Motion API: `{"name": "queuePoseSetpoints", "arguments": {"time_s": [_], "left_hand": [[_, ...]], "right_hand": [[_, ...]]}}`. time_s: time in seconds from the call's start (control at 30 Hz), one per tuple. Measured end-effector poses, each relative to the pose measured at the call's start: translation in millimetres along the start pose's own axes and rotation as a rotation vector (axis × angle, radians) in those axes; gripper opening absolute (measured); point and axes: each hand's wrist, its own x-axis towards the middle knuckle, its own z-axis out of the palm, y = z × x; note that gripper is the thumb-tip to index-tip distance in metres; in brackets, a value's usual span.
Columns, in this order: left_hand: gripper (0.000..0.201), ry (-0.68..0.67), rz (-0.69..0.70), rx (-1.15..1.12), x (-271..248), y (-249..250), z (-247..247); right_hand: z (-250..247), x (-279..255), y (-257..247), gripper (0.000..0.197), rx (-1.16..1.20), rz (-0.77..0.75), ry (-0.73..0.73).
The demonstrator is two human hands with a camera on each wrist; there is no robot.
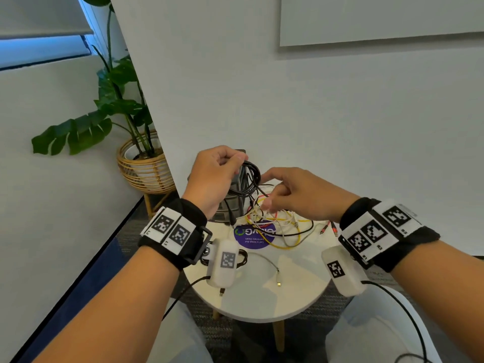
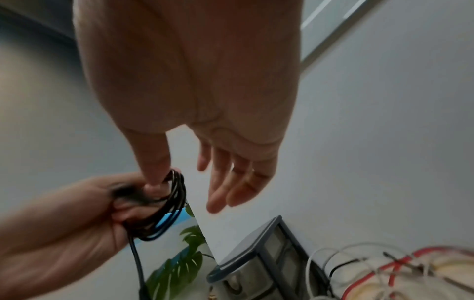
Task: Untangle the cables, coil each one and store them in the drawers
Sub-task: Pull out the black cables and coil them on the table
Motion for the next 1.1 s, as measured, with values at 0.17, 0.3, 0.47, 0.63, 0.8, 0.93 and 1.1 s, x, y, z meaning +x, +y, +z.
{"name": "queuePoseSetpoints", "arguments": {"time_s": [0.17,0.3,0.47,0.63,0.8,0.93,1.1], "left_hand": [[0.016,-0.099,0.003,-0.01,-1.0,4.7,-1.7],[0.016,-0.157,0.018,-0.032,-6.0,8.6,1.2],[0.017,-0.194,-0.014,-0.122,-10.5,2.2,-1.1],[0.027,-0.318,-0.077,-0.064,-17.6,-13.9,-3.0],[0.029,-0.434,-0.16,0.041,-22.3,-16.2,-10.7],[0.032,-0.478,-0.237,0.035,-22.6,-11.5,-15.8],[0.032,-0.48,-0.31,-0.006,-23.8,-6.1,-19.7]], "right_hand": [[-4.4,5.3,-6.3,0.037,0.156,-0.155,0.141],[1.6,11.7,-7.3,0.019,0.02,-0.312,0.151],[-0.1,16.7,-5.2,0.015,0.007,-0.315,0.203],[-7.5,17.2,2.7,0.019,-0.062,-0.257,0.288],[-5.4,15.1,9.4,0.021,-0.111,-0.224,0.268],[-7.5,15.9,11.2,0.022,-0.088,-0.216,0.286],[-11.0,14.0,16.3,0.025,-0.082,-0.212,0.305]]}}
